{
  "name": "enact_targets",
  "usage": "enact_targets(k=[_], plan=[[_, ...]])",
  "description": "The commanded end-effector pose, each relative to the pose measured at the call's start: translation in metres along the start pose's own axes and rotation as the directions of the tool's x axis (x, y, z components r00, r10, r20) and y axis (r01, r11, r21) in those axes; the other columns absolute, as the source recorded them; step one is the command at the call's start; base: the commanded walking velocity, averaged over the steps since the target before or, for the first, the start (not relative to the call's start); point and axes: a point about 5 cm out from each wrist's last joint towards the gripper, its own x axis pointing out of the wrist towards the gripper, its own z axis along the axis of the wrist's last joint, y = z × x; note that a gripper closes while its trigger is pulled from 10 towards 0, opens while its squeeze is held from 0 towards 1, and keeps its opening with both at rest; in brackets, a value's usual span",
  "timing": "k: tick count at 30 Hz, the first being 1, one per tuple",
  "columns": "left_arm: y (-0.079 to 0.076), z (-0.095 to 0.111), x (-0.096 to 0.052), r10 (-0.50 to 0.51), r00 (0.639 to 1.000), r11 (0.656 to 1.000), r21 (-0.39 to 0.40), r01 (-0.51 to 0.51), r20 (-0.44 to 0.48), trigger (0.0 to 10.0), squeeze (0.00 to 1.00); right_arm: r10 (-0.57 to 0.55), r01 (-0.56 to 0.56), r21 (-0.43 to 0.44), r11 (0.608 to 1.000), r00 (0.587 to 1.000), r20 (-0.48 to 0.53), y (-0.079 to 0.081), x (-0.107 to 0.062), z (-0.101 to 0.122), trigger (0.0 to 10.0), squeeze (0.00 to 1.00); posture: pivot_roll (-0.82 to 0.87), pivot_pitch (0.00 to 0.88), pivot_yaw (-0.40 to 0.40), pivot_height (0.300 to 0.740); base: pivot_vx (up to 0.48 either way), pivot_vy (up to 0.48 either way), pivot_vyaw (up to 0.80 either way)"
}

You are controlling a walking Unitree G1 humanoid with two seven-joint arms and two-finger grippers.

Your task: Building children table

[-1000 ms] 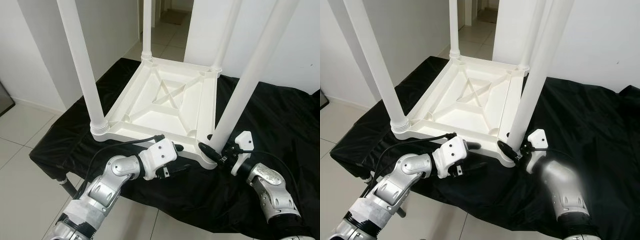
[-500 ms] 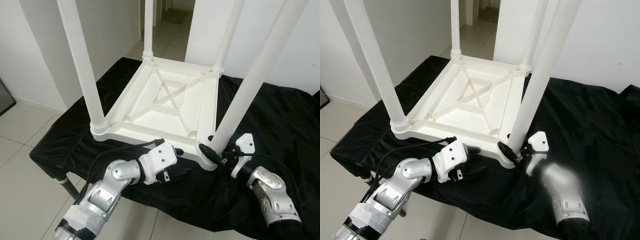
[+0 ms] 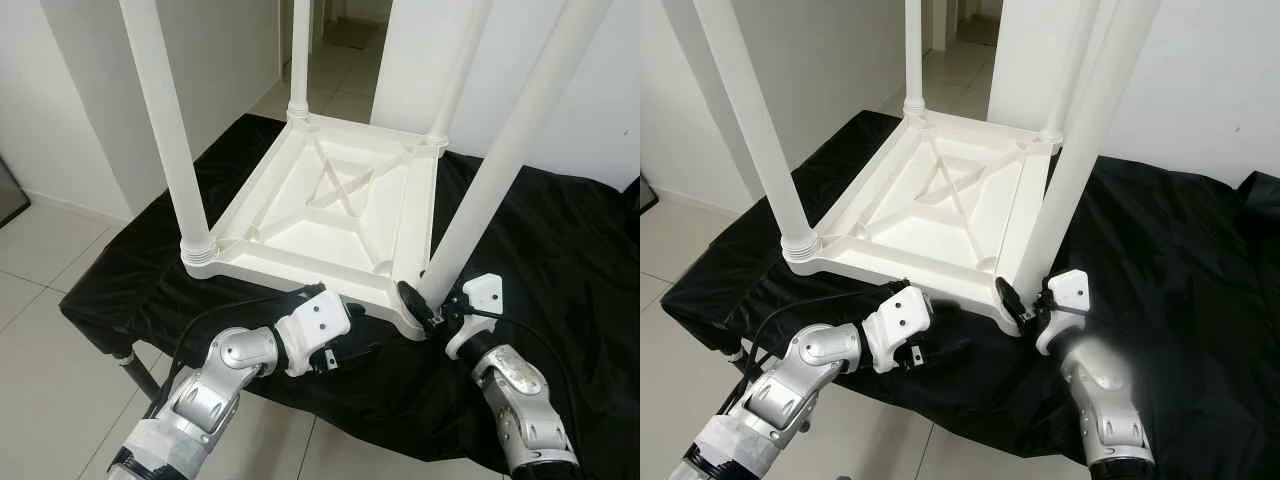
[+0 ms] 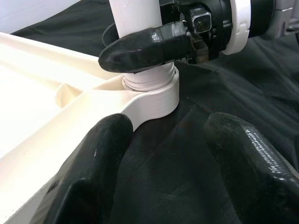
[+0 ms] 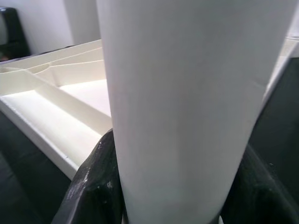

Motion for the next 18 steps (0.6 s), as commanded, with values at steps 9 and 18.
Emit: enact_targets(k=[9,18], plan=[[0.002,-0.001,-0.003,0.030,1.000,0.999,0.012,-0.030,-0.003,10.0,0.00,-0.254,0.255,0.014,0.967,0.966,-0.057,0.010,-0.004,-0.007,10.0,0.00,0.03,0.000,-0.078,0.740,0.000,0.000,0.00],[0.004,-0.001,-0.001,0.035,0.999,0.999,0.006,-0.035,0.002,10.0,0.00,-0.464,0.475,0.045,0.879,0.874,-0.145,0.017,-0.001,-0.022,10.0,0.00,0.04,0.000,-0.092,0.740,0.000,0.000,0.00]])
